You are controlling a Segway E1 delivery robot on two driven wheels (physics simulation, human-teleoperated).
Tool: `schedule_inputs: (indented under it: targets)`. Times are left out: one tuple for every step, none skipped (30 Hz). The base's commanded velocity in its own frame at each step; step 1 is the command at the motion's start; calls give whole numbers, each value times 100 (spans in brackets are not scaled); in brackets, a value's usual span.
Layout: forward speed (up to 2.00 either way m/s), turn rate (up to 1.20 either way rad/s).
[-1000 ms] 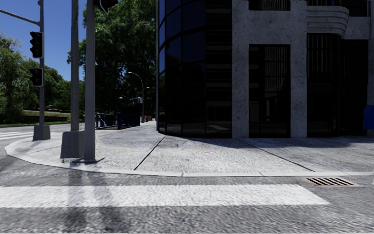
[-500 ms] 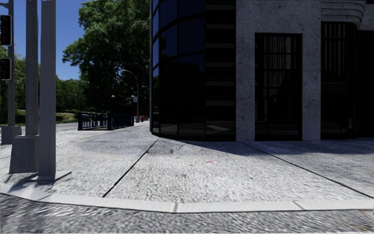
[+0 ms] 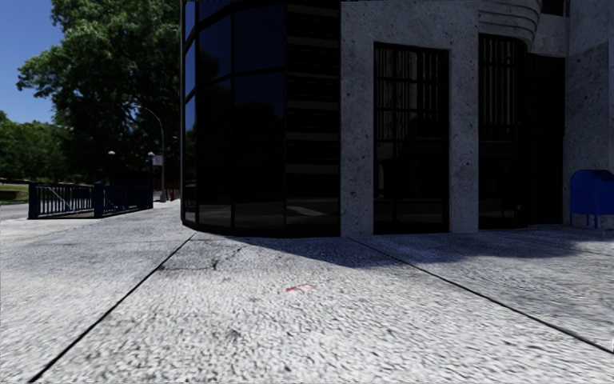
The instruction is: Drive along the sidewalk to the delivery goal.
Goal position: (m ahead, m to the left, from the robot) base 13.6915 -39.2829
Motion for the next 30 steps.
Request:
schedule_inputs:
  targets:
    - [143,-57]
    - [143,-57]
    - [143,-57]
    - [146,-57]
    - [152,-57]
    - [152,-57]
    - [154,-57]
    - [155,-57]
    - [155,-57]
    - [155,-57]
    - [159,-57]
    - [165,-57]
    - [168,-57]
    - [168,-57]
    - [170,-57]
    - [170,-57]
    - [170,-57]
    - [170,-57]
    - [171,-57]
    - [171,-57]
    - [171,-57]
    - [171,-57]
    - [171,-57]
    - [171,-57]
    - [171,-57]
    - [171,-57]
    - [171,-57]
    - [171,-57]
    - [171,-57]
    - [171,-57]
